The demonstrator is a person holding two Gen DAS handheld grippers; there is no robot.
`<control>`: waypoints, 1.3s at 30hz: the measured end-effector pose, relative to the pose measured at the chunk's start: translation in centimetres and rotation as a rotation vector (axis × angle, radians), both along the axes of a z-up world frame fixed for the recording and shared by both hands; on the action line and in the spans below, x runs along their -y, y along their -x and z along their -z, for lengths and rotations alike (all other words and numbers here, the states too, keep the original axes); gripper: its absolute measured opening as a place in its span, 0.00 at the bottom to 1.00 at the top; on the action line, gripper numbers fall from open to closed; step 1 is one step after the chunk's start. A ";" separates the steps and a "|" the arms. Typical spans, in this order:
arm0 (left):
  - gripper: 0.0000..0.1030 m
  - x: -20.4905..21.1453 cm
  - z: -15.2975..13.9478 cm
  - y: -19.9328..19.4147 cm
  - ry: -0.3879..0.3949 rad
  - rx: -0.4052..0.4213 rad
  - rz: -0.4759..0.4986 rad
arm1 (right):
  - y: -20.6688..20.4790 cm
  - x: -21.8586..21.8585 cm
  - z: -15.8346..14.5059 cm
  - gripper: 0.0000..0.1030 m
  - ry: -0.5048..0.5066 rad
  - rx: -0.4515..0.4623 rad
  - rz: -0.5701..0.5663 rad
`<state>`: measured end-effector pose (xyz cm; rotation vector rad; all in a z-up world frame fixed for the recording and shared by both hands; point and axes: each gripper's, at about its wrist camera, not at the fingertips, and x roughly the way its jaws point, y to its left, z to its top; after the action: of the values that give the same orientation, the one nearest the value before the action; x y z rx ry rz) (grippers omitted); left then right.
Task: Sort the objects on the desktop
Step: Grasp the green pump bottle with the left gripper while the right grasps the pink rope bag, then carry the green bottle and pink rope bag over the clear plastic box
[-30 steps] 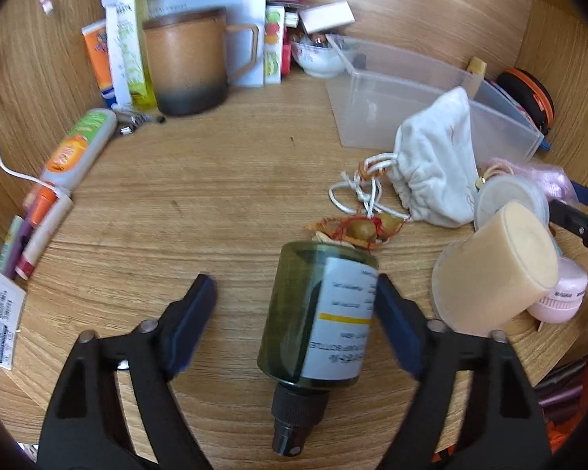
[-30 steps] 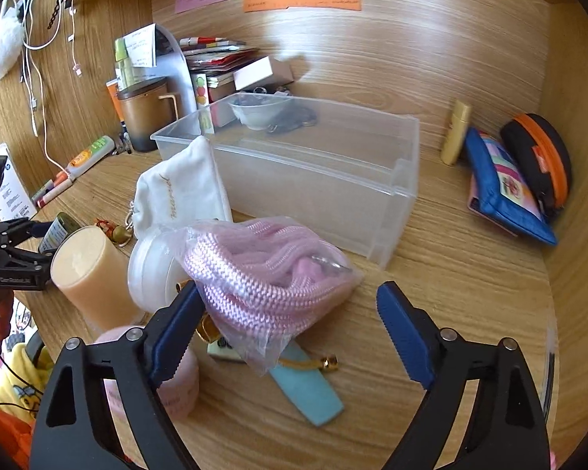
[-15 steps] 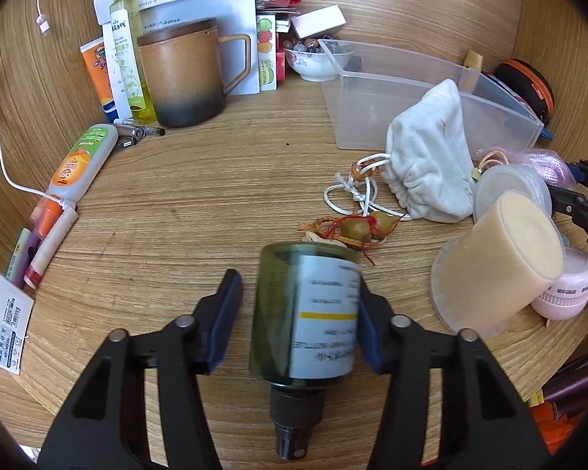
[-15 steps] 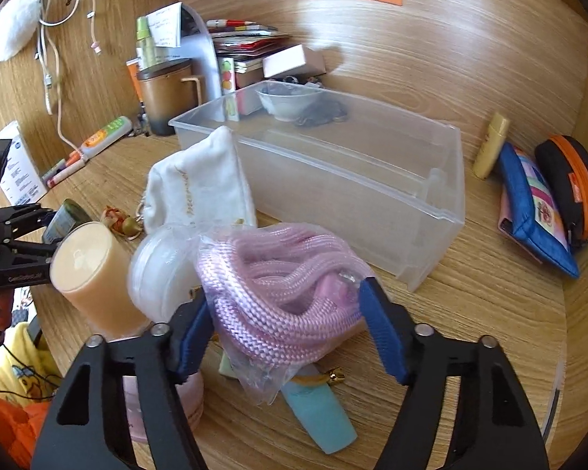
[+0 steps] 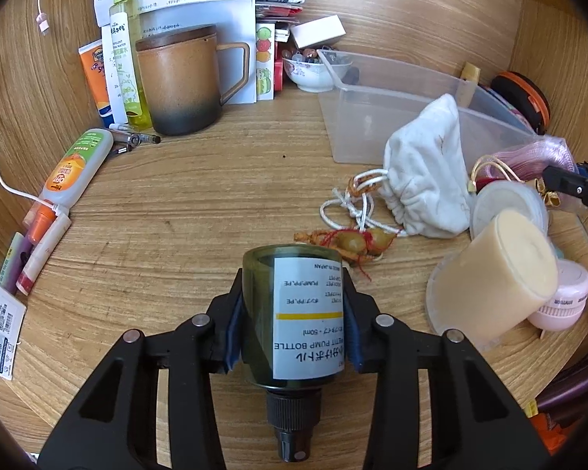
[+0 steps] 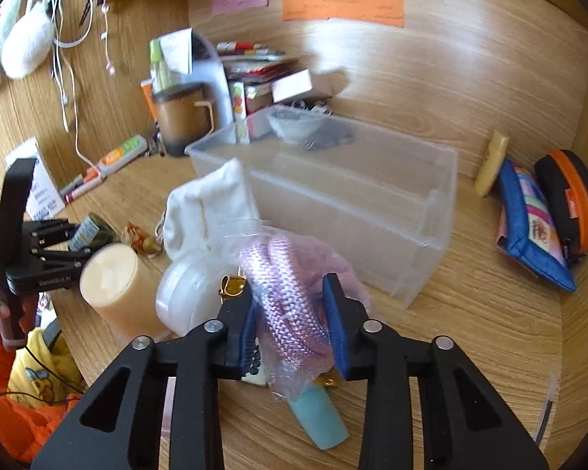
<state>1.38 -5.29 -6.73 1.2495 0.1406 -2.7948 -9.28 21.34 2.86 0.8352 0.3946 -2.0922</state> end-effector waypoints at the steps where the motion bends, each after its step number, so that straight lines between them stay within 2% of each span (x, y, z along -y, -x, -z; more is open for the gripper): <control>1: 0.40 0.0 -0.2 0.1 -0.003 -0.008 0.001 | 0.1 -0.3 -0.3 0.24 0.007 -0.006 0.010; 5: 0.40 0.1 -1.5 0.3 -0.013 -0.043 0.000 | 0.4 -1.4 -1.5 0.21 0.034 -0.019 0.043; 13: 0.40 -0.2 -3.7 0.8 0.004 -0.097 0.018 | 0.6 -2.5 -2.6 0.20 0.053 -0.036 0.081; 23: 0.40 -1.3 -7.4 1.6 0.026 -0.156 0.066 | -0.3 -2.7 -6.3 0.20 0.070 -0.110 0.064; 27: 0.40 -1.8 -9.0 2.2 0.032 -0.179 0.098 | -0.3 -2.7 -7.3 0.20 0.084 -0.109 0.054; 39: 0.40 -2.6 -13.1 6.0 0.005 -0.190 0.195 | 0.4 -2.4 -10.2 0.20 0.126 -0.140 0.046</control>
<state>-4.63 -2.72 6.33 1.0473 0.0233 -3.0761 -9.63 23.70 13.11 0.6323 0.3167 -2.2005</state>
